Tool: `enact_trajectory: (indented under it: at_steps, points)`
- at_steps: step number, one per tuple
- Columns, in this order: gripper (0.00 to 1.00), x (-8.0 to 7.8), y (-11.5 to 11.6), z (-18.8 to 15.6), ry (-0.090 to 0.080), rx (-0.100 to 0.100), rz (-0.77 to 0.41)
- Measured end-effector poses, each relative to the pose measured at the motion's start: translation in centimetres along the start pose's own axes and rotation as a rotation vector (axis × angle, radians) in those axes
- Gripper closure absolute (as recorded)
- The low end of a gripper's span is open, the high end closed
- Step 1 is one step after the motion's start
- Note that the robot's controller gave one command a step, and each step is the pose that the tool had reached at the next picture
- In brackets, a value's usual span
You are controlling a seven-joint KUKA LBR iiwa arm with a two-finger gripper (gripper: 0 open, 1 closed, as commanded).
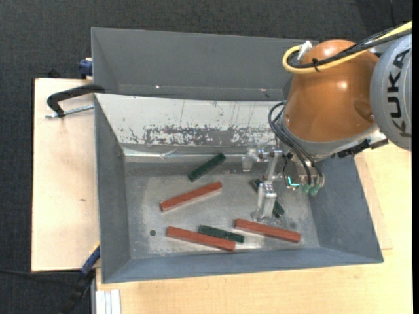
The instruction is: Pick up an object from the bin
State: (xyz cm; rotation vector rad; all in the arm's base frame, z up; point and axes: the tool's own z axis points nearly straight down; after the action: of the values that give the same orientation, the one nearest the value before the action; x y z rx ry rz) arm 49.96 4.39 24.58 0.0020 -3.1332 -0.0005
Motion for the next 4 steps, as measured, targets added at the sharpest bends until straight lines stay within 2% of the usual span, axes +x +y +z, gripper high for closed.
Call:
enact_trajectory:
  at_steps: [1, 2, 3, 4]
  points:
    - [0.00, -0.1, 0.0, -0.4, -0.009, -0.001, 0.001]
    - [0.00, 0.0, -0.8, 4.9, -0.015, 0.000, -0.062]
    - [0.00, 0.2, -6.0, 9.2, -0.009, -0.001, -0.161]
    - [0.00, 0.5, -6.2, 15.1, -0.012, 0.005, -0.157]
